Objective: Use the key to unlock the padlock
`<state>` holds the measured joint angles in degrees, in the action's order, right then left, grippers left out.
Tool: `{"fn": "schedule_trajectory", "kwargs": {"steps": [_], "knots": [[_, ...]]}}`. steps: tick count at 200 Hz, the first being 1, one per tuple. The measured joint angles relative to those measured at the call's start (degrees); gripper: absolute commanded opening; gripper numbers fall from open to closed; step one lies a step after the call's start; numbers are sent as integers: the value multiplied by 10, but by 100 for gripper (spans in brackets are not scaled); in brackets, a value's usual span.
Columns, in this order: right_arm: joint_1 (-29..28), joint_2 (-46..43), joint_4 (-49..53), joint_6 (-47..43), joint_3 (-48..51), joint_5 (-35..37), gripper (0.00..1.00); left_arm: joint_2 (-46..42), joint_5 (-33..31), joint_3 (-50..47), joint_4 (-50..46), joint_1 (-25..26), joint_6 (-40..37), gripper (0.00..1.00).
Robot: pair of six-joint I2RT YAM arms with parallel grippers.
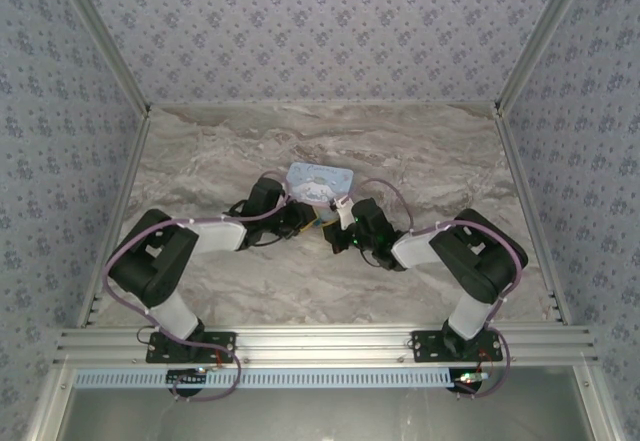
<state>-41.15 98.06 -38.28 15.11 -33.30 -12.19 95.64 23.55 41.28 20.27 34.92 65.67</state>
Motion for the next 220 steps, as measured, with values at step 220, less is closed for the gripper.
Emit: {"fn": "schedule_trajectory", "kwargs": {"steps": [220], "knots": [[-37, -27, -22, 146, 40, 15, 0, -70, -22, -89, 36, 11, 37, 54]]}}
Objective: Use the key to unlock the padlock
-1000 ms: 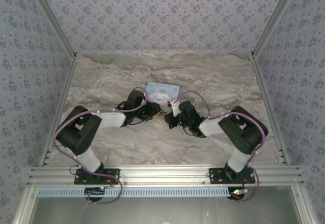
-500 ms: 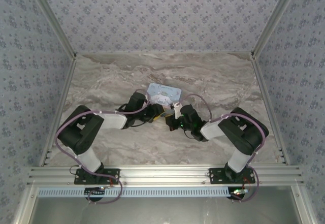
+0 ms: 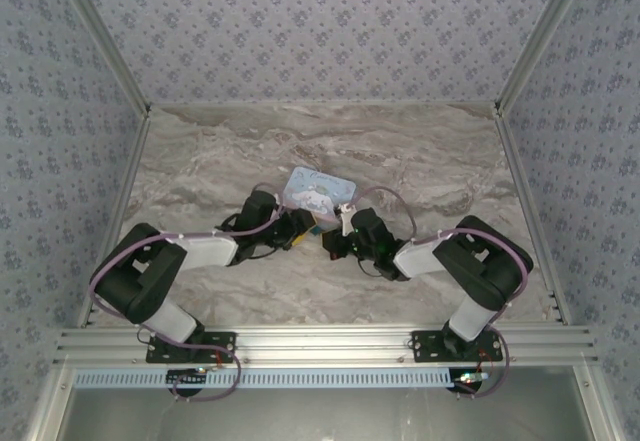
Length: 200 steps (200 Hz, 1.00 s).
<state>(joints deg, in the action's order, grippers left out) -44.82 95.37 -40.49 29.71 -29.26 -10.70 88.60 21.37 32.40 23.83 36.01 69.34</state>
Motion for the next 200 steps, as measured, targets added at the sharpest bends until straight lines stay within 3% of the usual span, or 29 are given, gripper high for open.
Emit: {"fn": "schedule_trajectory", "kwargs": {"steps": [92, 200], "knots": [[-17, -21, 32, 91, -9, 6, 0, 0, -17, -22, 29, 0, 38, 31], [-17, -30, 74, 199, -33, -1, 0, 20, -12, -21, 64, 1, 54, 35]]}}
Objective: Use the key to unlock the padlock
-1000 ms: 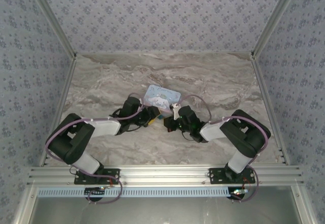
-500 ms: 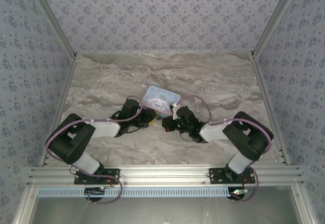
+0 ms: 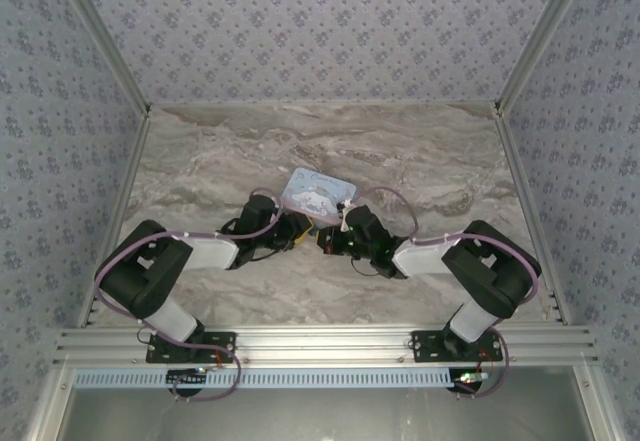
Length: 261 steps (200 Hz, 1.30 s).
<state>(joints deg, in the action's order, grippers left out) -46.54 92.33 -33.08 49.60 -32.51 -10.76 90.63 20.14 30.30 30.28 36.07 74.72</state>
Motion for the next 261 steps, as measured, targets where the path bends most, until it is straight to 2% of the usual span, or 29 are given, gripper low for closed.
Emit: {"fn": "schedule_trajectory", "kwargs": {"steps": [37, 101, 116, 131, 174, 224, 261], "knots": [[0, 1, 8, 21, -12, -17, 0, 16, 2, 10, 5, 3, 5, 33], [4, 4, 13, 38, -16, -22, 0, 22, 0, 15, 12, 4, 15, 13], [6, 3, 14, 40, -16, -22, 6, 22, 0, 16, 12, 4, 15, 6], [7, 0, 17, 38, -16, -23, 19, 22, 1, 18, 12, 4, 15, 0], [8, -38, 27, -2, -16, -24, 40, 22, 0, 27, -2, 5, 15, 0], [6, -123, 78, -89, -7, 14, 52, 16, 0, 40, -37, 7, 15, 0], [-23, -203, 150, -212, -5, 79, 55, 11, 2, 54, -68, 7, 32, 0]]}}
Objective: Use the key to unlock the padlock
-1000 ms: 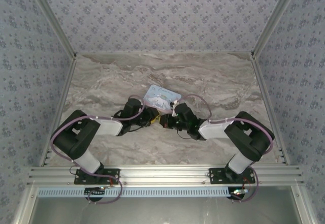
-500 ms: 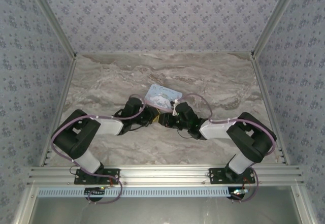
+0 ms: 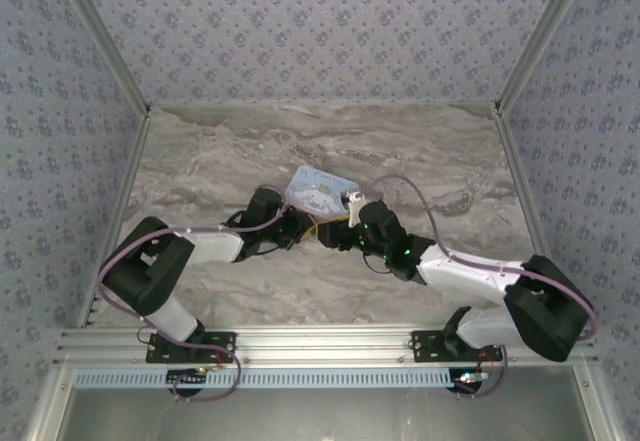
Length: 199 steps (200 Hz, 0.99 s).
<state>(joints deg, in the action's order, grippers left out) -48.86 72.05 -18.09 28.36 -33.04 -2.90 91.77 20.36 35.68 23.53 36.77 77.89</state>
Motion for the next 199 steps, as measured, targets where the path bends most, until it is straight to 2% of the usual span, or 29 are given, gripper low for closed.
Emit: {"fn": "schedule_trajectory", "kwargs": {"steps": [55, 110, 150, 199], "knots": [[-67, -53, 78, -238, 0, 101, 56, -3, 11, 31, -56, 0, 34, 0], [-83, -53, 76, -447, 37, 163, 56, -7, 24, 38, -83, 0, 78, 0], [-83, -44, 43, -530, 67, 189, 56, -7, 30, 41, -90, 0, 98, 0], [-91, 0, -17, -567, 70, 206, 56, -7, 30, 42, -90, 4, 108, 0]]}}
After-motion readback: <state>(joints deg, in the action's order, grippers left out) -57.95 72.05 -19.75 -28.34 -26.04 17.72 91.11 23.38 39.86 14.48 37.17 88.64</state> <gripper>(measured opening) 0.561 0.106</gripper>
